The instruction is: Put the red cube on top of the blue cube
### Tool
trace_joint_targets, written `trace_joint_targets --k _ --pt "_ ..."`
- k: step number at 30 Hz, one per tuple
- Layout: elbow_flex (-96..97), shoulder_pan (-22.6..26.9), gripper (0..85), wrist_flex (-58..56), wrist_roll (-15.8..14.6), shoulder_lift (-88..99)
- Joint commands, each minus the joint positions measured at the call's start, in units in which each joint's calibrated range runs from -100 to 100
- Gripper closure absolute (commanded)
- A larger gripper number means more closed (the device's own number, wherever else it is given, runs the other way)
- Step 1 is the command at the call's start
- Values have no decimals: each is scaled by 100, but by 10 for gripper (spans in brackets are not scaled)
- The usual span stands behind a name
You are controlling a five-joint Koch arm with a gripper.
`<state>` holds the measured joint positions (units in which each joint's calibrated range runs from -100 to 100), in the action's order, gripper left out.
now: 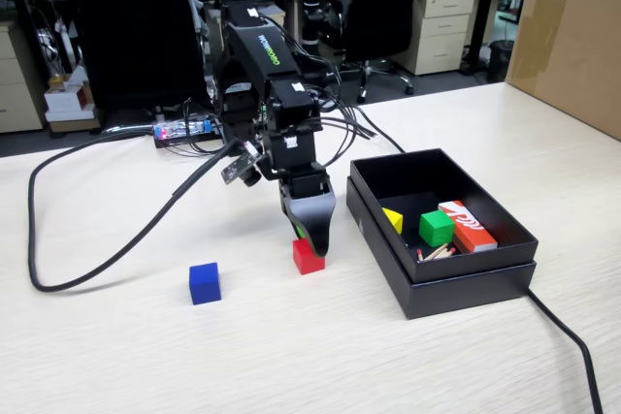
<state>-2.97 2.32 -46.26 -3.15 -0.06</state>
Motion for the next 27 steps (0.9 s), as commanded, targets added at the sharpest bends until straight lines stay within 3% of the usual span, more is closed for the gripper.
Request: trace_joint_targets --k 1,18,23,27 --pt "-474 -39 406 216 15 -11" --pt "-682 -29 435 320 127 -481" --pt "-628 -44 547 320 112 -481" --pt "-592 -39 551 320 93 -481"
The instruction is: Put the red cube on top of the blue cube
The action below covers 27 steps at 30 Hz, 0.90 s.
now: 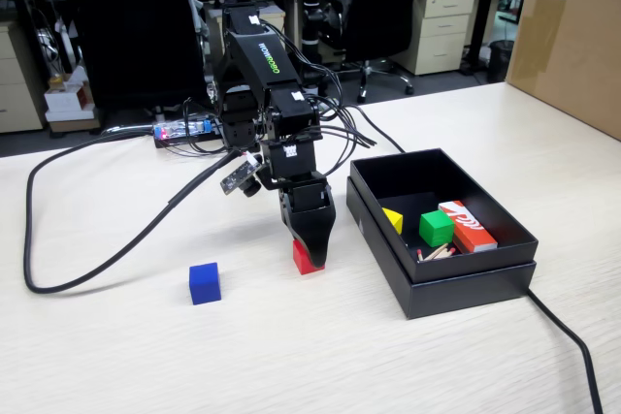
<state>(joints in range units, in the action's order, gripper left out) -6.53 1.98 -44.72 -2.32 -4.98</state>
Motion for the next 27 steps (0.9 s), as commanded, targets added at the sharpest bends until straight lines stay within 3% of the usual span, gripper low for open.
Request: trace_joint_targets --k 1,4,6,27 --pt "-218 -10 597 165 -5 11" --pt "-236 -24 745 191 -54 34" --pt "-227 -29 787 199 -78 45" --pt "290 -39 789 -51 -103 2007"
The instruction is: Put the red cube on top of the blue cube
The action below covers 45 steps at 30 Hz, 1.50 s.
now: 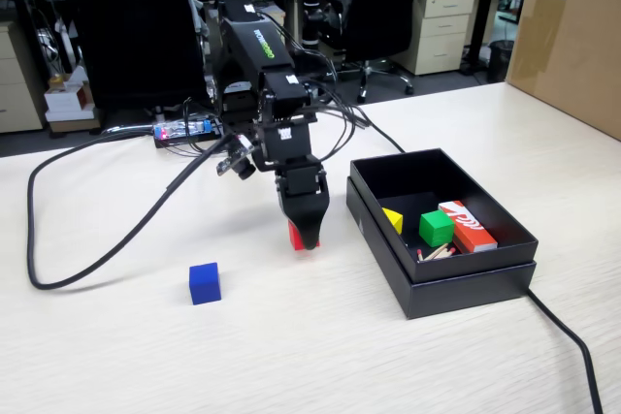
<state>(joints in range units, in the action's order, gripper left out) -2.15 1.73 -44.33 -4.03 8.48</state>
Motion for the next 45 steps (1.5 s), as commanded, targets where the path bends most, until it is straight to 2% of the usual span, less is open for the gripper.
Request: trace_joint_targets --k 1,19,24,30,45 --pt "-148 -39 789 -90 93 753" --pt "-402 -698 787 40 757 1154" --pt "-701 -1021 789 342 987 879" --pt "-892 -1201 789 627 1045 489" --pt "-955 -1236 787 956 1031 -177"
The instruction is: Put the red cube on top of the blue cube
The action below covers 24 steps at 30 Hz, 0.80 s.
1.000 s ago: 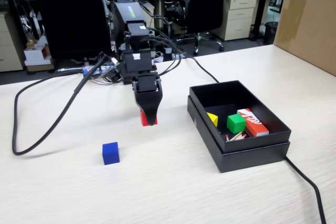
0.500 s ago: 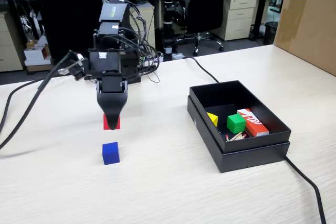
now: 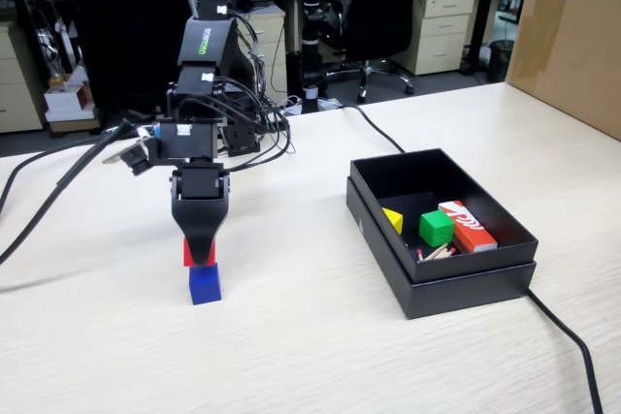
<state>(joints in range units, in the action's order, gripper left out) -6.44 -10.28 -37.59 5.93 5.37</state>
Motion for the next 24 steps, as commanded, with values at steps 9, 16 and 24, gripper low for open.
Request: trace_joint_targets --k 9,16,24 --pt "-345 -29 786 282 24 203" --pt "-218 -24 779 282 20 249" --pt "0 -20 779 273 10 318"
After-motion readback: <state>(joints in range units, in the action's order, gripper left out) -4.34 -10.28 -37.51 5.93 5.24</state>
